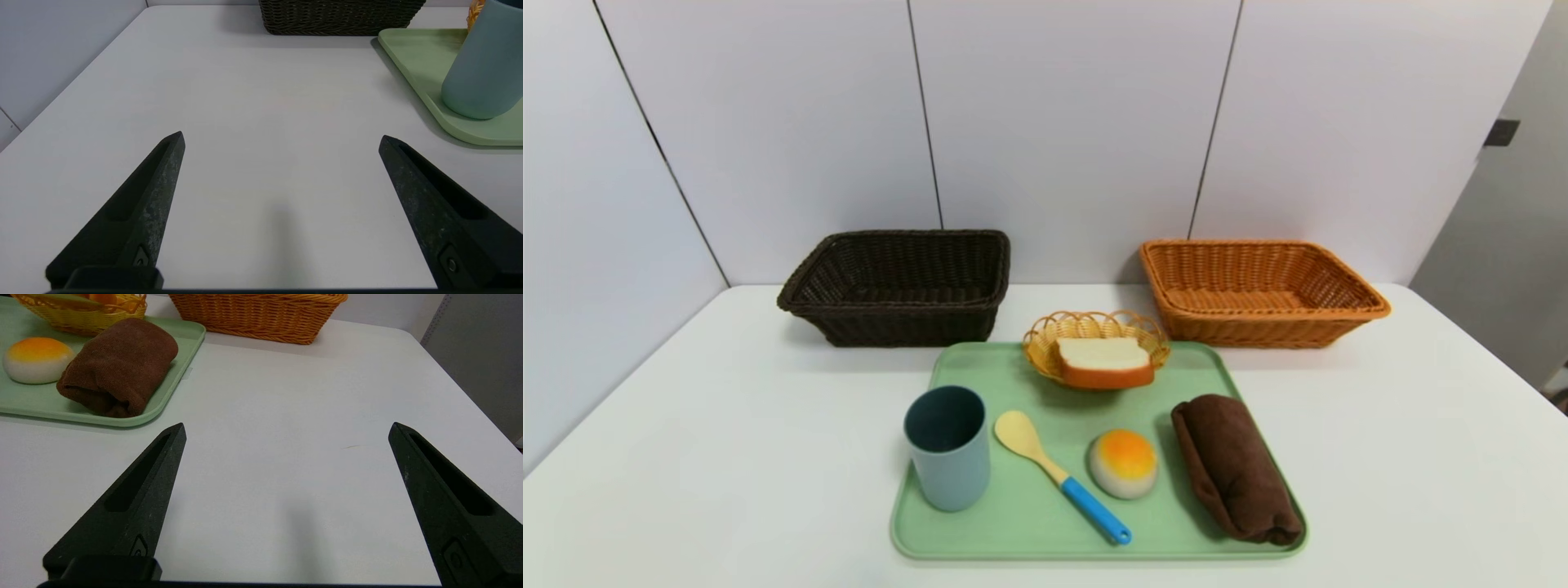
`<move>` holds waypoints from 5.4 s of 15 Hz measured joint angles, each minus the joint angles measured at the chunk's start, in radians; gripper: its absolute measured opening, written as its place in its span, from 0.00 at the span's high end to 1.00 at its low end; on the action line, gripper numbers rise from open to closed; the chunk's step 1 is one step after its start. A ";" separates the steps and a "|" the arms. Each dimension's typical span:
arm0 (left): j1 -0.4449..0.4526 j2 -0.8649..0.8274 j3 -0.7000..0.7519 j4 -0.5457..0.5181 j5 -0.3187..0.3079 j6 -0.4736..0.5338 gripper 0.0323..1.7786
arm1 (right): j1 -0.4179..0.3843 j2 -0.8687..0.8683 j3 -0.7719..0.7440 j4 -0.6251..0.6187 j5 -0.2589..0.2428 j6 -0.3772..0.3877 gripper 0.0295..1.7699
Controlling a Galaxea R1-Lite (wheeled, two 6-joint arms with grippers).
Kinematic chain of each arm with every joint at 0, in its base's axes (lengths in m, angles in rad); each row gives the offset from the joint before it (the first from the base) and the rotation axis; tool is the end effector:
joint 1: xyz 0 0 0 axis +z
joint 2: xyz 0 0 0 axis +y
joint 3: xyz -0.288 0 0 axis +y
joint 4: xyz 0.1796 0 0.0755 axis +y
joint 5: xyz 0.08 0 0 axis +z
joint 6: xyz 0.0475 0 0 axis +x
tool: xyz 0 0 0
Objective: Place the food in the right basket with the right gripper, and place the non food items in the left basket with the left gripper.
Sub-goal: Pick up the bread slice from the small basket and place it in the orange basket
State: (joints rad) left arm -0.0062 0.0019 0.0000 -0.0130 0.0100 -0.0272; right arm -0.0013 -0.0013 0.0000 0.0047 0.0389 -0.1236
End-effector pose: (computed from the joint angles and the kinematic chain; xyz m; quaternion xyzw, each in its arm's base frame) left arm 0.0192 0.0004 0.0771 -0.0136 -0.0056 0.0018 0.9999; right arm 0.0190 0.0018 0.0749 -0.0617 0.0005 0.0189 0.9979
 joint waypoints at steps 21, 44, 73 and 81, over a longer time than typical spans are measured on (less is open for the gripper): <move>-0.001 0.269 -0.631 0.531 -0.183 -0.072 0.05 | -0.013 0.461 -0.642 0.222 0.148 0.195 0.03; -0.362 1.260 -0.993 0.146 0.064 -0.288 0.05 | 0.449 1.544 -1.236 0.204 0.390 1.626 0.03; -0.383 1.244 -0.923 0.153 0.116 -0.322 0.05 | 0.496 1.755 -0.806 -0.556 0.307 1.911 0.03; -0.383 1.243 -0.908 0.152 0.115 -0.322 0.05 | 0.505 1.817 -0.813 -0.652 0.287 1.930 0.03</move>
State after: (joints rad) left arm -0.3896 1.2449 -0.9077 0.1389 0.1249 -0.3496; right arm 0.5040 1.8160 -0.8130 -0.6474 0.3260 1.8064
